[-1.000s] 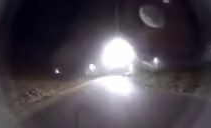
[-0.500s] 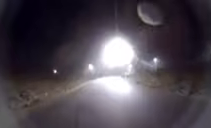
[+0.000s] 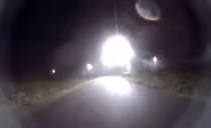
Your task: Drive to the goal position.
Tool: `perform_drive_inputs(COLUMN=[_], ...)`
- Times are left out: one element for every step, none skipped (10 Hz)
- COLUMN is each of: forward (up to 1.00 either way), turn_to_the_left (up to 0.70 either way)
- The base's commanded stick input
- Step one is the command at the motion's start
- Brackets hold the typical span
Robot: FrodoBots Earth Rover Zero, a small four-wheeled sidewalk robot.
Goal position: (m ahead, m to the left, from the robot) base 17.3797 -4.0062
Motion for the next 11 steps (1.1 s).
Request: perform_drive_inputs(forward=[1.00,1.00,1.00,1.00,1.00,1.00,1.00,1.00,1.00,1.00,1.00], turn_to_the_left=[0.00,0.00,0.00,0.00,0.00,0.00,0.00,0.00,0.00,0.00,0.00])
